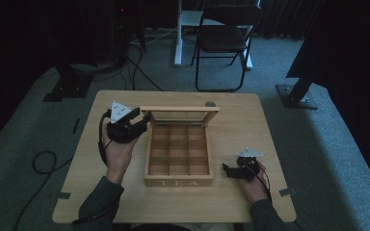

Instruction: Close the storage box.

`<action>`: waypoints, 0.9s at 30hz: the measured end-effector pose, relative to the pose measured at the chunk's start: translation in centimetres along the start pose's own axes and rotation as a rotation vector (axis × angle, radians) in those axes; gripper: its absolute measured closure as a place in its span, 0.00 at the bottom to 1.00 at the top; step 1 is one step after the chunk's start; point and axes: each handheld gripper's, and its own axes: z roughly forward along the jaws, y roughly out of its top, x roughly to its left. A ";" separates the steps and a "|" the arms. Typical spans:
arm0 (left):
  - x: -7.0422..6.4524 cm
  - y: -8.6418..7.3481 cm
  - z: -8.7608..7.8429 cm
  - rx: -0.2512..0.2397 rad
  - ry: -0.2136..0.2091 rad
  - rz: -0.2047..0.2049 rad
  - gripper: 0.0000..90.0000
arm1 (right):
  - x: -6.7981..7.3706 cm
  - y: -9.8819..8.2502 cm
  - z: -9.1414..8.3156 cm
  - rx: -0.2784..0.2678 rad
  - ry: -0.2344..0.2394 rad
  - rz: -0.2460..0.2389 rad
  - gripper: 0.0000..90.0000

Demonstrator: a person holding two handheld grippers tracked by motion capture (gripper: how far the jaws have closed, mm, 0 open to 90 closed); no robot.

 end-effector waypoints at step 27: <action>-0.8 -1.9 -1.1 0.011 -0.030 -0.008 0.59 | 0.0 0.0 0.0 0.000 0.002 -0.002 0.17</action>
